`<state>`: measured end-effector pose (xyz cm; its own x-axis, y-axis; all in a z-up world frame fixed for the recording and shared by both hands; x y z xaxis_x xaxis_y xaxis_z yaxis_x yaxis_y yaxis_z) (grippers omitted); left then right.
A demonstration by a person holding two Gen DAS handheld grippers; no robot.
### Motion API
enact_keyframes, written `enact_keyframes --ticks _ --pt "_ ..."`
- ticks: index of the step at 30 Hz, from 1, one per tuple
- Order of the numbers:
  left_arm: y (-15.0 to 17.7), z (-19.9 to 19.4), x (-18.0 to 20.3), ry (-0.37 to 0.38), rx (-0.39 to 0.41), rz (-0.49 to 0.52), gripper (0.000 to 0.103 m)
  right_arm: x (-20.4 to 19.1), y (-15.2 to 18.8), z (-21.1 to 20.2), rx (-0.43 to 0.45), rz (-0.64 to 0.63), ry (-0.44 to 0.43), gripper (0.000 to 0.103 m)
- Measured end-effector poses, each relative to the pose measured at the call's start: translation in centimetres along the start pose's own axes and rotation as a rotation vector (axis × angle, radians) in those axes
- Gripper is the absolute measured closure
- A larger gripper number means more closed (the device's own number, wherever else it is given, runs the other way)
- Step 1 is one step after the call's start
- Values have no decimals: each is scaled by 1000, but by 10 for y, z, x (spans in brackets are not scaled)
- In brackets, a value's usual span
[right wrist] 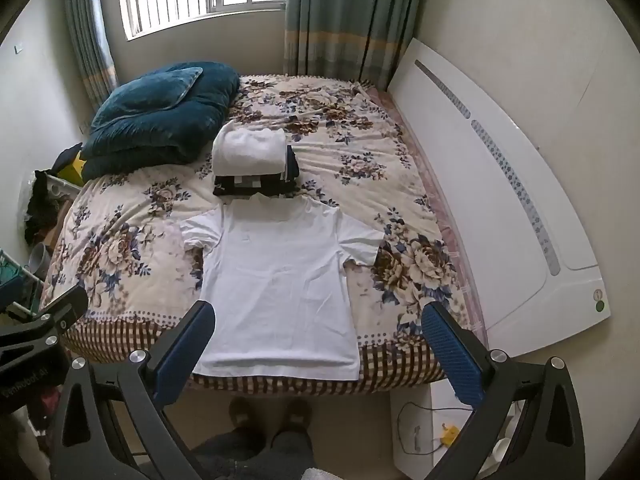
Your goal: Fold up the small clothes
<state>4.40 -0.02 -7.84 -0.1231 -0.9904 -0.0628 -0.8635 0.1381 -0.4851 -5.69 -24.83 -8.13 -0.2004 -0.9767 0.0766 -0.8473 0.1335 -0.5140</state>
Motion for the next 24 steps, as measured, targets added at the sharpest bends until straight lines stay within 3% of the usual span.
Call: enact_keyframes --ticks 24 --pt "-11 5 0 4 16 -3 0 5 -2 -9 12 3 -8 0"
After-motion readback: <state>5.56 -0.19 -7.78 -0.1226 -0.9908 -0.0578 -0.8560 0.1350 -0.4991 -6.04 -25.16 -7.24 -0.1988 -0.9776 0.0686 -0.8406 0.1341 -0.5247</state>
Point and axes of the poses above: each gripper's, at about its wrist camera, not at the fingertips, and z roughly the way its jaws point, x to its right, y to its underside, the point moved 9 cm from there along z, roughly the way its jaws point, and after that the axes turned 3 degrees about z, right-handed, at the moved point
